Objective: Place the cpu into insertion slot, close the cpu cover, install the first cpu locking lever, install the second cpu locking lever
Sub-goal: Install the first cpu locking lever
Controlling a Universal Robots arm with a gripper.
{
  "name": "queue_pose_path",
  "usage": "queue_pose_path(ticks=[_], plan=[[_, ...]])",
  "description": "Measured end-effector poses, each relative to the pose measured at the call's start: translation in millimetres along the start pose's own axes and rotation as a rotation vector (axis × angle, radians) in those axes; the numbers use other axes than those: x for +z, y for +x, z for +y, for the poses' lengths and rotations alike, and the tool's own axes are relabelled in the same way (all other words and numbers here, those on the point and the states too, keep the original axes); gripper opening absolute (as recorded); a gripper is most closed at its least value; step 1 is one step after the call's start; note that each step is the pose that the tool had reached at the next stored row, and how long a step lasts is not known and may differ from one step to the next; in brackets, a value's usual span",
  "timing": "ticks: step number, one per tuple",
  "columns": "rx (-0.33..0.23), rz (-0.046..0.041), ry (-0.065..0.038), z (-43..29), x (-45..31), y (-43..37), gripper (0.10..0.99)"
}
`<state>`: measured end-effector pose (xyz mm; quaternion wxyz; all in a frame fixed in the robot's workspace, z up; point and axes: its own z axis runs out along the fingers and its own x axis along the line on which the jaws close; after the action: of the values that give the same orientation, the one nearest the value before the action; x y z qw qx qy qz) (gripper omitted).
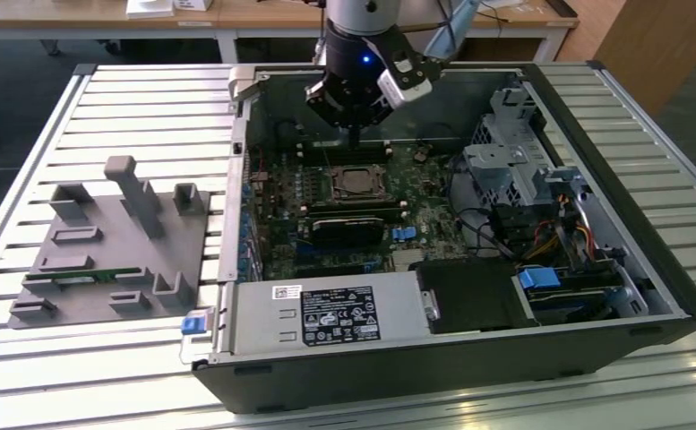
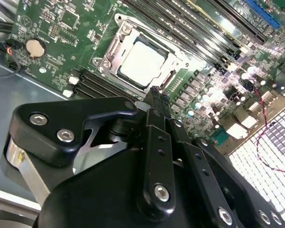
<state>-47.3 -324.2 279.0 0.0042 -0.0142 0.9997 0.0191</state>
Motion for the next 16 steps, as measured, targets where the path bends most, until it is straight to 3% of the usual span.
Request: queue_pose_path(ticks=[6, 16], plan=[[0.0, -0.0015, 0.0, 0.4, 0.3, 12.7, 0.106], [-0.007, -0.0014, -0.001, 0.6, 4.4, 26.6, 0.106]])
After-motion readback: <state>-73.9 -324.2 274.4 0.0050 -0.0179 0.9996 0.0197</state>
